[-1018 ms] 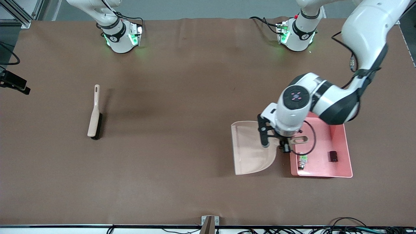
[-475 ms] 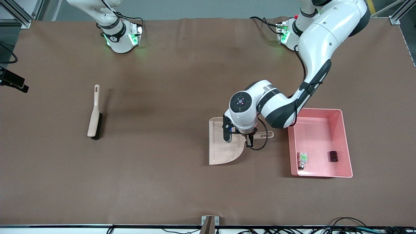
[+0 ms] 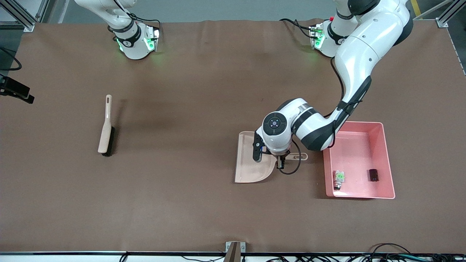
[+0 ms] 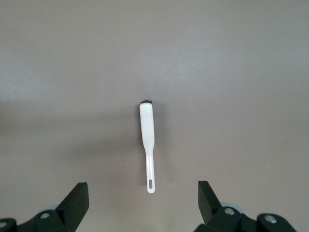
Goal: Clean e-waste and dump in bin
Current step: 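Lower the dustpan onto the table and open the left gripper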
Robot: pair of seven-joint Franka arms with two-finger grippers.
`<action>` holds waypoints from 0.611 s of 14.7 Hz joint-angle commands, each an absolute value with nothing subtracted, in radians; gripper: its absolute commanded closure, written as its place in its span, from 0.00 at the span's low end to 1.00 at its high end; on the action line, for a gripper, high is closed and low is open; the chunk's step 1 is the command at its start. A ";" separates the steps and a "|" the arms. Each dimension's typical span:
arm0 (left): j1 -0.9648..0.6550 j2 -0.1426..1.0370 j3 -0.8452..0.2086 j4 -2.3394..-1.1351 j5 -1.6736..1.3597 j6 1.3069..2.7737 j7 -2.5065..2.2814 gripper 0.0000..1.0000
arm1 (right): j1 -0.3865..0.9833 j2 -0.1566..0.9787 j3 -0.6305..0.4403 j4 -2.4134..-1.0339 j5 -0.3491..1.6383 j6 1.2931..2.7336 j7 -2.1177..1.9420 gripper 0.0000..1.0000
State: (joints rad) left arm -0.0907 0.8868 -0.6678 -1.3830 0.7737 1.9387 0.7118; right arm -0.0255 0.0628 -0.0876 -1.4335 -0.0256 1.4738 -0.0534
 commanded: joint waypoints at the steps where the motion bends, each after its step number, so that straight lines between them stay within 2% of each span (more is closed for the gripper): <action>1: -0.084 0.890 -0.661 -1.368 0.753 1.939 0.669 0.90 | -0.032 0.063 -0.087 -1.419 -0.012 1.457 -0.057 0.00; 9: -0.084 0.893 -0.641 -1.376 0.767 1.940 0.709 0.90 | -0.029 0.061 -0.084 -1.420 -0.009 1.447 -0.055 0.00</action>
